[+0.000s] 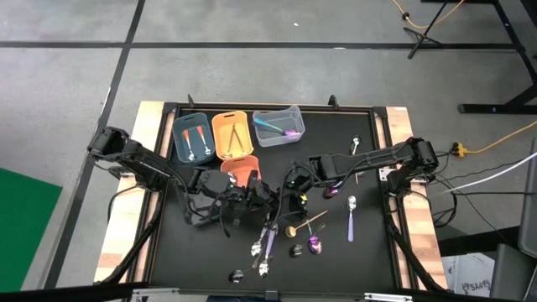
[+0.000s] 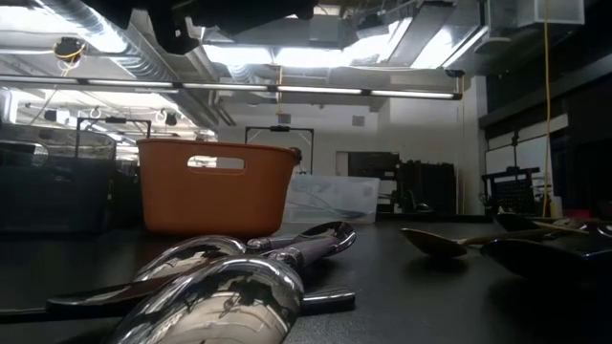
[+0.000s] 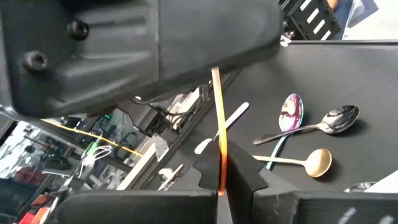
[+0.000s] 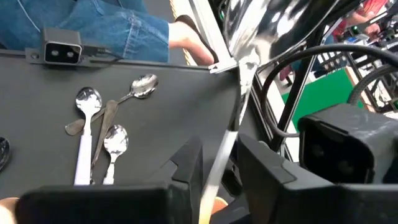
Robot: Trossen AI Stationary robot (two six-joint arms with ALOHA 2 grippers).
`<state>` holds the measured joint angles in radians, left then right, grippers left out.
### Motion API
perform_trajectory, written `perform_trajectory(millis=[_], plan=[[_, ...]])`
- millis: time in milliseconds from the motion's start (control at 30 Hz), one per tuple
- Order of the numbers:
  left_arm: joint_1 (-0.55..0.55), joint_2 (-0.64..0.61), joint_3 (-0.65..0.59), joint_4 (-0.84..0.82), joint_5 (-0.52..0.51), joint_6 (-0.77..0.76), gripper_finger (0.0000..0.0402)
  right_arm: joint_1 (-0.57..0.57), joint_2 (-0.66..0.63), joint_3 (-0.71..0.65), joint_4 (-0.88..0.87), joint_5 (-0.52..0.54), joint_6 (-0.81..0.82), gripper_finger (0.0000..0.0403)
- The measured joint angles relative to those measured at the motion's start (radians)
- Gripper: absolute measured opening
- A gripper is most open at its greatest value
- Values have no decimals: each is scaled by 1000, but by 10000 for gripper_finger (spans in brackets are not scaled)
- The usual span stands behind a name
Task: Sort silverware by color (type)
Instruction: Put the orange spoon into the blue bin
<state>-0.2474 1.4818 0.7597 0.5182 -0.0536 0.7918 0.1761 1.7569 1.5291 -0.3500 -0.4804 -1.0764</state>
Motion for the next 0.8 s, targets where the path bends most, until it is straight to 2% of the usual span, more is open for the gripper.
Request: perform_trajectory(millis=[200,433,633,800], plan=[[-1,-2,0,-6,1,3,2,0,-27,0,-39,12,7,89],[0,-3,0,-13,-99,97,2,0,-106,0,-150,127,12,88],[24,-4,0,-16,-132,138,2,0,-185,1,-296,144,106,88],[46,-40,-1,-61,-205,191,2,0,-236,1,-417,218,186,88]])
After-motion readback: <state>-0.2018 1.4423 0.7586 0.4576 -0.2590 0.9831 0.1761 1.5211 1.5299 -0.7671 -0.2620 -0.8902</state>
